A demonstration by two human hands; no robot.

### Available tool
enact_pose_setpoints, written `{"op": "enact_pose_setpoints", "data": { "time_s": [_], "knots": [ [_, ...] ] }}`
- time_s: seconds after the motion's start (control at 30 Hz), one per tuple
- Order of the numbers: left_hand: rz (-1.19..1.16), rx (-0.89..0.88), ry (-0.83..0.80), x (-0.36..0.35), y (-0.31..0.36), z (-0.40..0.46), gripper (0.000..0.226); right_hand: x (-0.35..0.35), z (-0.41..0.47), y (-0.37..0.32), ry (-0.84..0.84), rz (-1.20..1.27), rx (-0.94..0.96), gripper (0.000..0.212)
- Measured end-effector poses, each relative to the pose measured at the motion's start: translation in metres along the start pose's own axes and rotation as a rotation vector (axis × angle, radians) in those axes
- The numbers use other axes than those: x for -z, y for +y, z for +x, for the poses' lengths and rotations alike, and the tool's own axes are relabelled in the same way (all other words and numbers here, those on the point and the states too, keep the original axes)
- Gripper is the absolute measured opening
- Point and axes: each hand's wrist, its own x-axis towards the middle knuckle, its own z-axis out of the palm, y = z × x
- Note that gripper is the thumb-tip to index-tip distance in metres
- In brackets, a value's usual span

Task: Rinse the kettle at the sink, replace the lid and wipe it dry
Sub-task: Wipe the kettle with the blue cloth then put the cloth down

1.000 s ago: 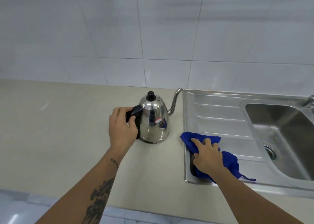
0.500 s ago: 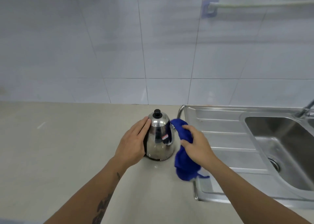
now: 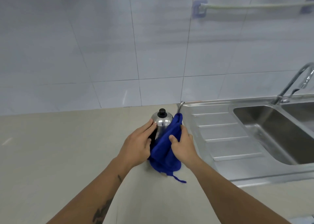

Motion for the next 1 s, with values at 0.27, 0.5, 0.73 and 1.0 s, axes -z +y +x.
{"op": "enact_pose_setpoints", "data": {
  "time_s": [0.27, 0.5, 0.73, 1.0],
  "knots": [
    [-0.131, 0.082, 0.013, 0.004, 0.016, -0.006, 0.06, 0.003, 0.01, -0.019, -0.031, -0.1, 0.099, 0.063],
    [-0.105, 0.107, -0.007, 0.01, 0.023, -0.007, 0.059, -0.043, -0.016, 0.022, -0.077, -0.034, -0.087, 0.107],
    [-0.069, 0.114, -0.008, 0.017, 0.038, -0.006, 0.055, -0.021, 0.007, 0.029, -0.165, -0.026, -0.102, 0.092],
    [-0.044, 0.135, 0.008, 0.009, 0.03, -0.007, 0.064, -0.005, -0.005, -0.002, 0.01, -0.286, 0.199, 0.1]
  ]
}}
